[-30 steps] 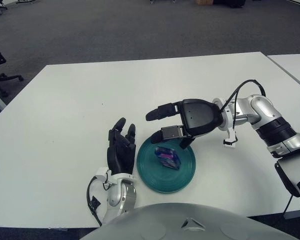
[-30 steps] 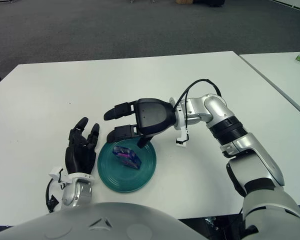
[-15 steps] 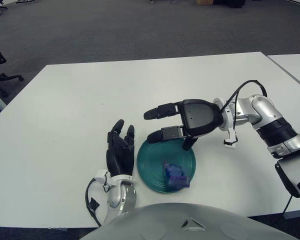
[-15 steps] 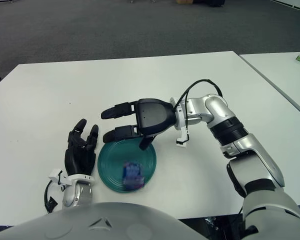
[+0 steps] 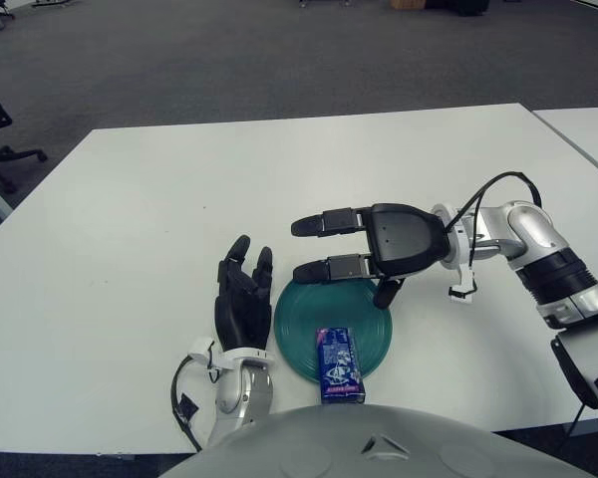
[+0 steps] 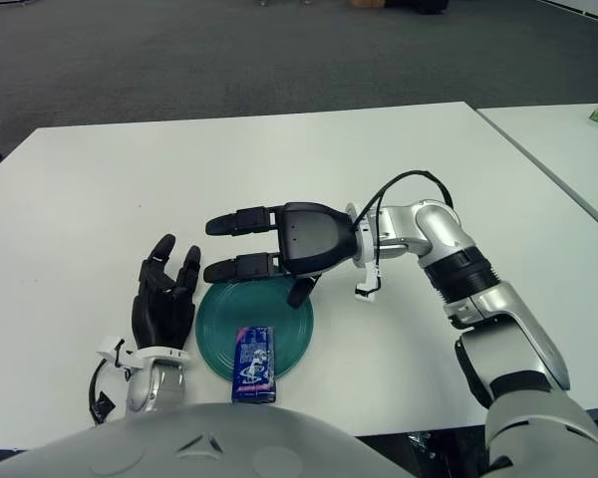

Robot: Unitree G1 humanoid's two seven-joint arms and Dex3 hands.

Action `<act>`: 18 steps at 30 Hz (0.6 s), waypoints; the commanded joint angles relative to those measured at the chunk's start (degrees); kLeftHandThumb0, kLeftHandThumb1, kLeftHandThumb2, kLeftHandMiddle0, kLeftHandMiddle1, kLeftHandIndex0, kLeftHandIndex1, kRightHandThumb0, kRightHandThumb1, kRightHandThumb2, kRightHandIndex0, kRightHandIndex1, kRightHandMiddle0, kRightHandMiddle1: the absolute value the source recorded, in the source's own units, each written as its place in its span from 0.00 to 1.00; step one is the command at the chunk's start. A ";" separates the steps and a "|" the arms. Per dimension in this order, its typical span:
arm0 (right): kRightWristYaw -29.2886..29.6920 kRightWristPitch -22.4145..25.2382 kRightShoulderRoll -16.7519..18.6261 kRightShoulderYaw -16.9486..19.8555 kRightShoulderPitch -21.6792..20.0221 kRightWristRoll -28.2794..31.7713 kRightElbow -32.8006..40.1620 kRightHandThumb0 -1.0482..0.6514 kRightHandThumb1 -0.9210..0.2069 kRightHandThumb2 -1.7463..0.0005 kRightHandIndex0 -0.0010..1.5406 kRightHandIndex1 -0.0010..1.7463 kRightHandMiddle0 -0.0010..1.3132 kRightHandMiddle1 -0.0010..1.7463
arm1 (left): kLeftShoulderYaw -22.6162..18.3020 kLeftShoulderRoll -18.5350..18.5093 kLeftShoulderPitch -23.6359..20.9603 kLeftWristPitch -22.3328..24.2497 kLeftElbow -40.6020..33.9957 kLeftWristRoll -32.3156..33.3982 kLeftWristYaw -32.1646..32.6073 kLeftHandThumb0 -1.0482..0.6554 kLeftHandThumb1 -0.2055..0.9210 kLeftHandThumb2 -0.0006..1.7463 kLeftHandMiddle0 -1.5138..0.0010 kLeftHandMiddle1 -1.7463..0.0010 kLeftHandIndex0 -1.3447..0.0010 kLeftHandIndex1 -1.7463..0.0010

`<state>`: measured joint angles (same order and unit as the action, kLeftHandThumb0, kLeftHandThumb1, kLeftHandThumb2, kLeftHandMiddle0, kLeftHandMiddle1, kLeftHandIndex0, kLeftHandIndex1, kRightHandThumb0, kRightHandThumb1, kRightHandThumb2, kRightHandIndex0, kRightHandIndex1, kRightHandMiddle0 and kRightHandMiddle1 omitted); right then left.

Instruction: Put the gum into the plate.

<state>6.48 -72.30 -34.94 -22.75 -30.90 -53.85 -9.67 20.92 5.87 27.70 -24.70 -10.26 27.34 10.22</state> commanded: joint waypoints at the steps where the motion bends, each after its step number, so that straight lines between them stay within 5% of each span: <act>1: -0.67 4.90 0.60 2.21 4.18 4.81 -1.68 0.00 0.00 0.49 0.00 0.00 0.00 0.00 | 1.15 3.49 0.06 2.08 -1.92 -6.53 2.24 0.16 1.00 0.58 0.76 0.96 1.00 0.55; 4: -1.04 9.29 1.56 3.16 7.70 10.46 -6.35 0.00 0.00 0.49 0.00 0.00 0.00 0.00 | -3.64 1.90 -3.85 3.45 2.62 -12.50 3.52 0.14 1.00 0.59 0.76 0.96 1.00 0.55; 8: -7.04 16.77 3.89 2.74 10.26 22.81 -8.48 0.00 0.00 0.49 0.00 0.00 0.00 0.00 | -4.30 3.11 -4.38 3.49 3.40 -16.74 4.49 0.13 1.00 0.58 0.75 0.96 1.00 0.52; 13: -15.22 36.11 8.11 5.24 15.86 36.51 -0.62 0.00 0.00 0.51 0.01 0.00 0.01 0.00 | -4.76 4.75 -4.76 2.21 4.75 -18.26 5.28 0.11 1.00 0.57 0.70 0.95 0.99 0.46; 18: -16.15 49.06 12.20 8.40 18.82 42.80 5.32 0.00 0.00 0.52 0.03 0.01 0.02 0.01 | -4.63 4.27 -4.38 2.38 4.63 -19.43 5.04 0.09 1.00 0.56 0.68 0.94 0.98 0.45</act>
<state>-7.06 -38.55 -27.99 -18.66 -14.57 -21.74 -11.84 17.09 6.10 25.71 -21.59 -6.12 10.10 14.41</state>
